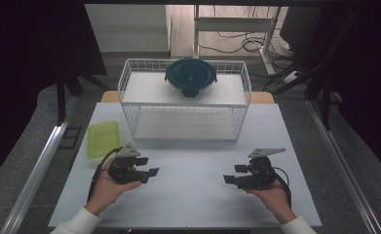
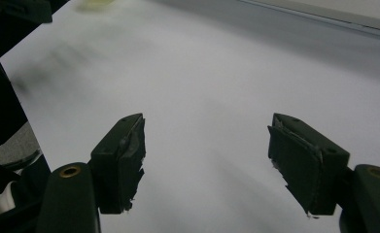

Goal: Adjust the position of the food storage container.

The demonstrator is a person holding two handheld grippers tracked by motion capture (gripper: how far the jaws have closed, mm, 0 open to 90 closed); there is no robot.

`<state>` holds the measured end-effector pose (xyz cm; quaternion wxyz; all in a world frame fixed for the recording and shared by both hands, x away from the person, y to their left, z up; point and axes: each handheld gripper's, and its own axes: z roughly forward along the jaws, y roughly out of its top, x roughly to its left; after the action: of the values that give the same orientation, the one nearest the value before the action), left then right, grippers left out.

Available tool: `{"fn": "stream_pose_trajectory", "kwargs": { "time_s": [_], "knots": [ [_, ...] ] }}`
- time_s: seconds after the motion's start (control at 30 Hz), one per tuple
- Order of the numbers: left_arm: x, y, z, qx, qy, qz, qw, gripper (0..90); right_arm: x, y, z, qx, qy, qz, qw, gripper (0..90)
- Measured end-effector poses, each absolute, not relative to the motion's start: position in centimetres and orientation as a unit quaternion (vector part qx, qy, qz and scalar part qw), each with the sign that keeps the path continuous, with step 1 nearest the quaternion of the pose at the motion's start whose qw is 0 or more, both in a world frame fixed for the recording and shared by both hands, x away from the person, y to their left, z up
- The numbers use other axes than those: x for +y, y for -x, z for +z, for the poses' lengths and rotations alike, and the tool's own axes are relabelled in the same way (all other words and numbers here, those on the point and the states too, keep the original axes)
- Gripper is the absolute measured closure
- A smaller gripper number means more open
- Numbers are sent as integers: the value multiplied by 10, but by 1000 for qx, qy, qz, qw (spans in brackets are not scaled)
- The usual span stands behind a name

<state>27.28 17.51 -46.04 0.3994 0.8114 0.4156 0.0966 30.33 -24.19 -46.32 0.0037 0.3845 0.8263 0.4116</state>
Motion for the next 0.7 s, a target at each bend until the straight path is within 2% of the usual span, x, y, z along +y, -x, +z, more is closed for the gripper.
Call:
{"fn": "stream_pose_trajectory", "kwargs": {
  "time_s": [0.17,0.37,0.5,0.7],
  "knots": [
    [200,-278,-452,433,-804,113,392,669,-242,-301,-461,827,-380,413,4,294],
    [238,-304,-447,455,-801,113,372,844,-244,-302,-462,826,-386,412,5,294],
    [269,-326,-443,483,-787,114,366,889,-243,-303,-463,826,-387,409,5,294],
    [300,-365,-440,502,-786,109,344,895,-242,-305,-466,827,-392,403,3,294]
  ]
}}
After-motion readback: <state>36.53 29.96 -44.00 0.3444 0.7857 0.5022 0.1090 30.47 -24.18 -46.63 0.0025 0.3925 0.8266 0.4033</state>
